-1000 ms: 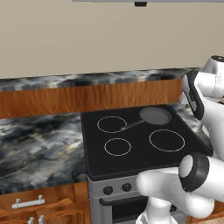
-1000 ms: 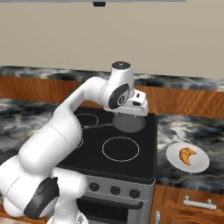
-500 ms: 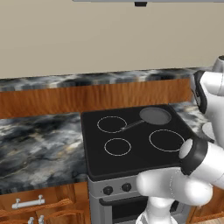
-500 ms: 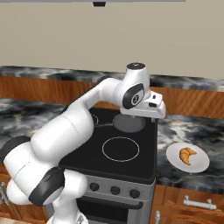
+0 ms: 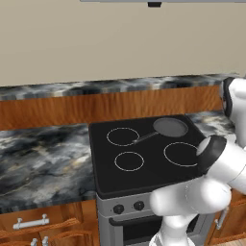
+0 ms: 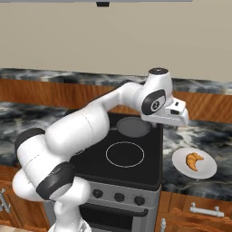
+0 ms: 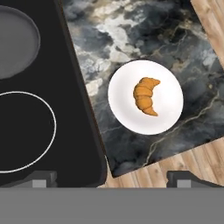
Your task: Pick the croissant and place it on the pan. Then turn on the stove to warm the croissant.
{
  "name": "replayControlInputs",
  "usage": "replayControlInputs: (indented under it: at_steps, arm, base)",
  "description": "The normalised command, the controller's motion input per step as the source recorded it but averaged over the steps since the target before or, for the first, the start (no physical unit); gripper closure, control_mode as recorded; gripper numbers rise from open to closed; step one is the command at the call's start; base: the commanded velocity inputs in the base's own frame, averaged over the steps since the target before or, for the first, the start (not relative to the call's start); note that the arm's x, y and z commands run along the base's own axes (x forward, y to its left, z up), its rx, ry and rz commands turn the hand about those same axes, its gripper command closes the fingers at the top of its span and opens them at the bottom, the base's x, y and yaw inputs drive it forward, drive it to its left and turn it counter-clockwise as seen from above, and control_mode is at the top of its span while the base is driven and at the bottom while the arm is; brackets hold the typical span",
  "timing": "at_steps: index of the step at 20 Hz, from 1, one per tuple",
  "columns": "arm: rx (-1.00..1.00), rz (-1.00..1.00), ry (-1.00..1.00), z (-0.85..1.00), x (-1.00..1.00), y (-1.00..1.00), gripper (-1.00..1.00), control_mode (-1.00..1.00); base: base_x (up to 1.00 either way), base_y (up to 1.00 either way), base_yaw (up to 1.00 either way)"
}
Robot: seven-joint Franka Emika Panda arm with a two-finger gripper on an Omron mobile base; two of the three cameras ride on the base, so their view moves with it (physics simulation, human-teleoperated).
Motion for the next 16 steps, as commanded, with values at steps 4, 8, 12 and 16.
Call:
replayControlInputs:
  at_steps: [4,8,12,16]
  arm:
    - [0.0,-0.06,0.0,-0.03,0.0,-0.51,-1.0,-1.0]
    - [0.0,-0.04,0.0,-0.03,0.01,-0.5,-1.0,-1.0]
    - [0.01,-0.05,0.01,-0.09,0.06,-0.44,-1.0,-1.0]
    - [0.01,-0.03,0.0,-0.12,0.08,-0.39,-1.0,-1.0]
  base:
    - [0.0,0.0,0.0]
    - [0.0,0.0,0.0]
    - [0.0,0.0,0.0]
    - [0.0,0.0,0.0]
